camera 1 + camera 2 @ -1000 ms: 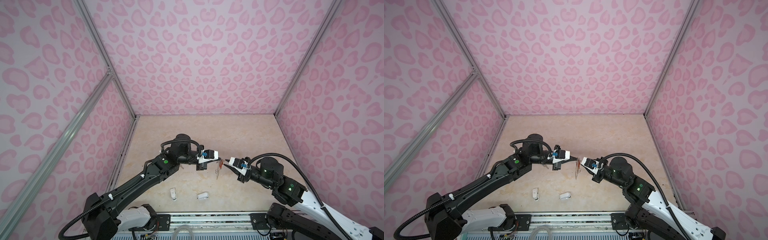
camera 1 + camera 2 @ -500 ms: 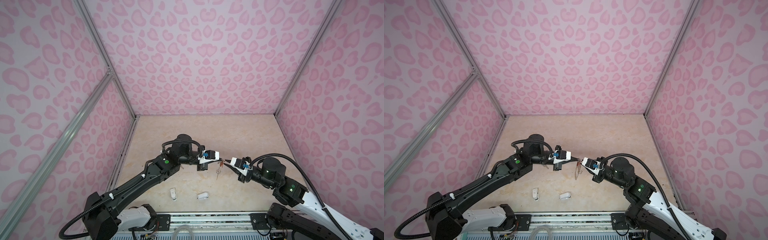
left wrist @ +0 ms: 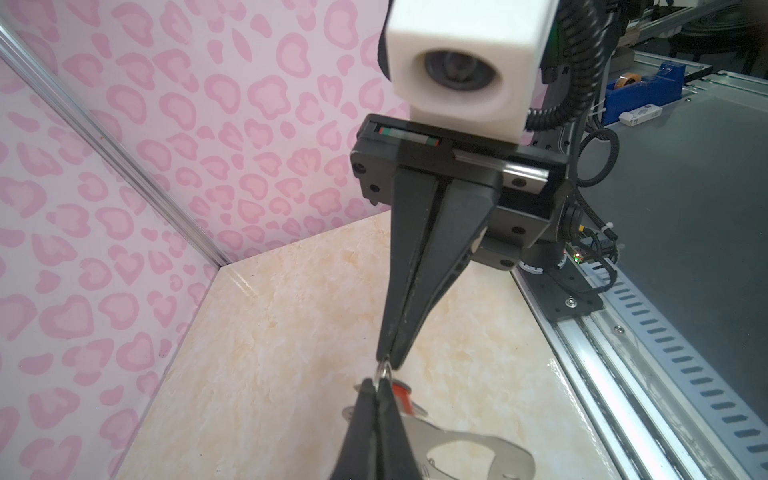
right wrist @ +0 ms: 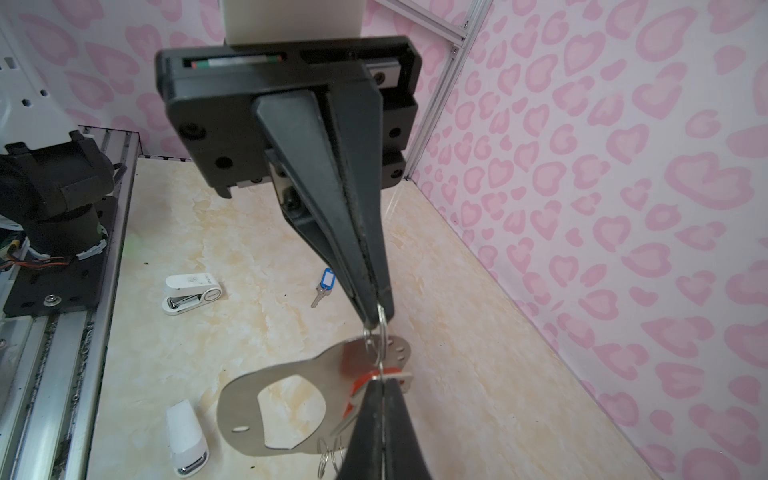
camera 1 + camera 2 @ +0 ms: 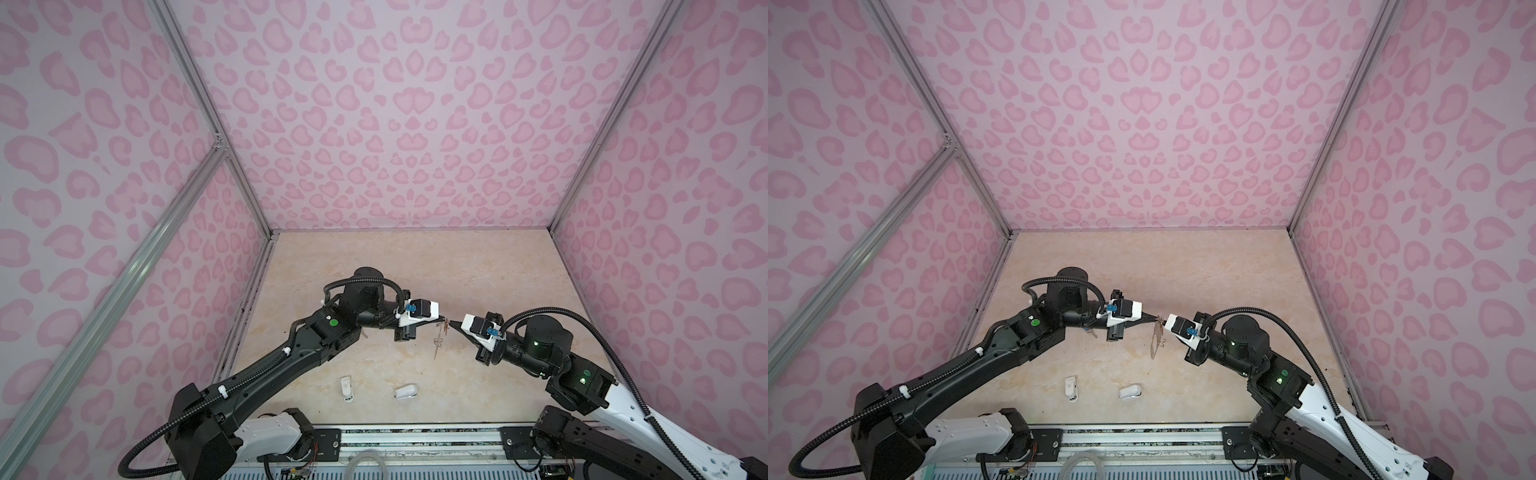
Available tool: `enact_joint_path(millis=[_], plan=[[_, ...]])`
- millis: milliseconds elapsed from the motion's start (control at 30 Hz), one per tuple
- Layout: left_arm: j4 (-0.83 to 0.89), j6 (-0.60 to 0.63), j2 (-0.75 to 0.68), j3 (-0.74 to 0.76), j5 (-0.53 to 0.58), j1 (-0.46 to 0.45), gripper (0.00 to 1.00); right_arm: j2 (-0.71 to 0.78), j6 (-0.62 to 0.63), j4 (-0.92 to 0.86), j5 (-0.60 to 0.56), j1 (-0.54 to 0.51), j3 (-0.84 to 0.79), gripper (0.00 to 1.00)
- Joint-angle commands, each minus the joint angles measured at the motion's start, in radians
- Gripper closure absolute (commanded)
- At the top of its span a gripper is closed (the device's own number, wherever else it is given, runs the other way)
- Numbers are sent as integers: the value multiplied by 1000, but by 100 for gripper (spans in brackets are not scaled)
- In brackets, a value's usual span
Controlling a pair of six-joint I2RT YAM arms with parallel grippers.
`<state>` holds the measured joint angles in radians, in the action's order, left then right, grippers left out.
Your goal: Put the keys on the keyring
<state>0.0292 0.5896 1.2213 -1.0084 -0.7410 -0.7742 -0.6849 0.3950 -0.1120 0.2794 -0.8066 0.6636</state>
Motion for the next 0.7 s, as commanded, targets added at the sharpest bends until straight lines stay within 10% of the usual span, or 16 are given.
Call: enact_joint_path(millis=[0,667], plan=[[-43,-24,4,-18,-22,0,97,10,-9,1,-29,0,-7,100],[-289,-157,46,29,-8,-1,97,14,-49,-9,-46,0,-28,100]])
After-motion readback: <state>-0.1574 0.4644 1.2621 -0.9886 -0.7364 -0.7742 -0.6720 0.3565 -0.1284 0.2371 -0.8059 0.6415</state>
